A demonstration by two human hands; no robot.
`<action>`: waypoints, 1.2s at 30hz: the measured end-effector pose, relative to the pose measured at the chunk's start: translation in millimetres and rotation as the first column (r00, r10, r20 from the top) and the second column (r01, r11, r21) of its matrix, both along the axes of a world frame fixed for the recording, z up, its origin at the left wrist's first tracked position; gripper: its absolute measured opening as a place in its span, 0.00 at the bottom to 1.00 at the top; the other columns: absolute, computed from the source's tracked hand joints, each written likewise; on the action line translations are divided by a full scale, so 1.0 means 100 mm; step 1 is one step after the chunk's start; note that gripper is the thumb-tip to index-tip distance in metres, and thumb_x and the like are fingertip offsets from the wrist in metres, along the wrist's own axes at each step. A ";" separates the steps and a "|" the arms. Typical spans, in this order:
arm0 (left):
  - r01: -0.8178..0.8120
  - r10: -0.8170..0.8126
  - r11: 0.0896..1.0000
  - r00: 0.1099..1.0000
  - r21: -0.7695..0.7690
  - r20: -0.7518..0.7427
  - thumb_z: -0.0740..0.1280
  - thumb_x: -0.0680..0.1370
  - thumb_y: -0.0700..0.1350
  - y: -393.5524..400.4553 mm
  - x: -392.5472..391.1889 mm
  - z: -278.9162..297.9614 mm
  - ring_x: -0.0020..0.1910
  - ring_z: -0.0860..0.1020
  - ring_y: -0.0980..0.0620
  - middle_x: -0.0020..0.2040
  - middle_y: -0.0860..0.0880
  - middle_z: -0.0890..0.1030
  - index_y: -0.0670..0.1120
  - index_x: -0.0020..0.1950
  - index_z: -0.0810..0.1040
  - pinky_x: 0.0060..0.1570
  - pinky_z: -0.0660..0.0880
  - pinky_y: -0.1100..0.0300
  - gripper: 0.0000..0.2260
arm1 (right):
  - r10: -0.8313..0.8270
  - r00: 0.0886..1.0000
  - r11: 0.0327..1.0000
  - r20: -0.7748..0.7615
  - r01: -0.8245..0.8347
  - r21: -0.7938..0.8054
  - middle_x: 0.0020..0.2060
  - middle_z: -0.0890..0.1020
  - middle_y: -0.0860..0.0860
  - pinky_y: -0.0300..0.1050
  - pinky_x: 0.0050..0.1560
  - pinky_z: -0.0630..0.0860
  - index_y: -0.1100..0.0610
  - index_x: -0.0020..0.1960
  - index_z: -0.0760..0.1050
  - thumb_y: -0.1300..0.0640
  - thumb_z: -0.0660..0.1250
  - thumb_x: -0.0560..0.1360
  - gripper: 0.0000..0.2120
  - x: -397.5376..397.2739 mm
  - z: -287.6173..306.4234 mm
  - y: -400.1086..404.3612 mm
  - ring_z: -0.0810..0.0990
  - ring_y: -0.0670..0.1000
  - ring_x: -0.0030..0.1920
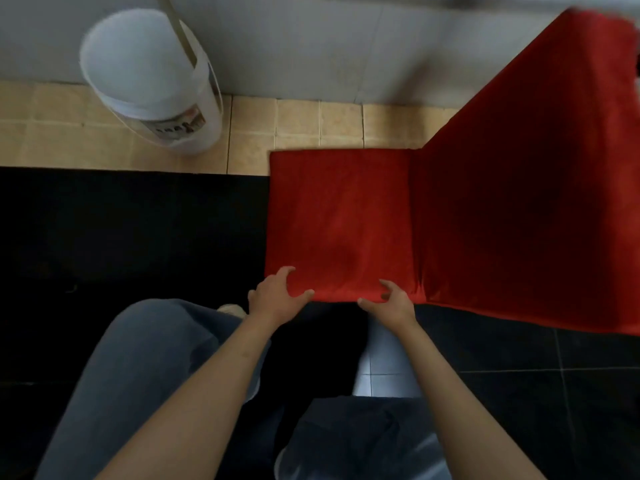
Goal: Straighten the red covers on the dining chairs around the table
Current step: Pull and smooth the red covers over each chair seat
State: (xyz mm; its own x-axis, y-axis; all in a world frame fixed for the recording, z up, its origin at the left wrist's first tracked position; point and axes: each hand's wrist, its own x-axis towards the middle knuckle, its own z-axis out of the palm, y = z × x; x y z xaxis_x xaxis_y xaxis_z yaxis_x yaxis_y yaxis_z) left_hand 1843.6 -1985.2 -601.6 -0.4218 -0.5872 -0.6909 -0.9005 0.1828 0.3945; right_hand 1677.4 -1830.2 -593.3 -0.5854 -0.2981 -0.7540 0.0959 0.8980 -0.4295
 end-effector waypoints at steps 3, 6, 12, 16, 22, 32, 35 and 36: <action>-0.052 0.052 0.999 0.999 -0.009 0.009 0.66 0.74 0.64 0.10 -0.08 -0.63 0.64 0.73 0.46 0.64 0.47 0.75 0.55 0.73 0.64 0.63 0.67 0.47 0.30 | -0.005 1.000 1.000 -0.001 0.005 0.020 0.62 0.77 0.59 0.41 0.59 0.70 0.58 0.72 0.67 0.53 0.77 0.69 0.36 -0.06 -0.59 0.02 0.77 0.55 0.62; -0.095 0.095 0.995 0.995 -0.014 0.010 0.67 0.74 0.63 0.18 -0.14 -1.13 0.64 0.73 0.45 0.64 0.46 0.75 0.55 0.73 0.65 0.63 0.67 0.48 0.30 | 0.014 1.000 0.998 -0.010 -0.013 0.054 0.61 0.78 0.58 0.43 0.61 0.72 0.58 0.72 0.68 0.52 0.77 0.69 0.35 -0.17 -1.05 0.06 0.77 0.56 0.61; -0.140 0.143 0.986 0.989 -0.091 0.028 0.66 0.75 0.63 0.36 -0.26 -1.75 0.65 0.70 0.43 0.66 0.44 0.71 0.54 0.74 0.63 0.65 0.65 0.48 0.31 | -0.047 0.993 0.998 -0.104 0.051 0.044 0.61 0.78 0.58 0.45 0.62 0.72 0.56 0.72 0.68 0.51 0.76 0.70 0.34 -0.22 -1.58 0.13 0.77 0.56 0.62; -0.242 0.242 0.964 0.970 -0.110 -0.007 0.67 0.73 0.65 0.67 -0.35 -1.98 0.67 0.66 0.43 0.70 0.44 0.65 0.55 0.77 0.58 0.66 0.63 0.47 0.36 | -0.129 0.960 0.992 -0.249 0.122 -0.044 0.64 0.74 0.59 0.50 0.61 0.74 0.53 0.72 0.67 0.49 0.75 0.71 0.33 0.00 -1.78 0.17 0.75 0.58 0.62; -0.360 0.349 0.909 0.933 -0.211 -0.087 0.68 0.72 0.63 0.87 -0.41 -2.14 0.66 0.66 0.43 0.71 0.44 0.63 0.53 0.77 0.59 0.66 0.64 0.47 0.37 | -0.218 0.897 0.975 -0.385 0.187 -0.116 0.63 0.70 0.59 0.52 0.53 0.76 0.50 0.73 0.65 0.49 0.75 0.71 0.34 0.13 -1.97 0.25 0.74 0.60 0.60; -0.753 0.758 0.652 0.649 0.083 -0.061 0.71 0.71 0.63 1.02 -0.54 -2.26 0.65 0.69 0.37 0.72 0.38 0.61 0.54 0.78 0.40 0.59 0.70 0.45 0.49 | -0.541 0.803 0.838 -0.252 0.538 -0.084 0.73 0.56 0.66 0.60 0.59 0.74 0.46 0.77 0.32 0.40 0.76 0.66 0.60 -0.05 -2.22 0.17 0.73 0.67 0.62; -0.798 0.820 0.572 0.565 0.188 -0.097 0.72 0.71 0.62 1.00 -0.63 -2.30 0.63 0.73 0.39 0.70 0.38 0.66 0.53 0.77 0.34 0.54 0.70 0.52 0.53 | -0.625 0.760 0.781 -0.180 0.606 -0.153 0.70 0.60 0.68 0.53 0.54 0.73 0.45 0.75 0.27 0.44 0.78 0.66 0.64 -0.10 -2.29 0.09 0.75 0.67 0.59; -0.805 0.830 0.557 0.548 0.201 -0.105 0.72 0.71 0.62 0.99 -0.67 -2.32 0.63 0.73 0.40 0.69 0.39 0.67 0.52 0.77 0.32 0.56 0.71 0.52 0.54 | -0.647 0.743 0.762 -0.172 0.623 -0.174 0.69 0.61 0.68 0.51 0.51 0.73 0.44 0.75 0.27 0.45 0.79 0.65 0.64 -0.10 -2.31 0.08 0.76 0.66 0.58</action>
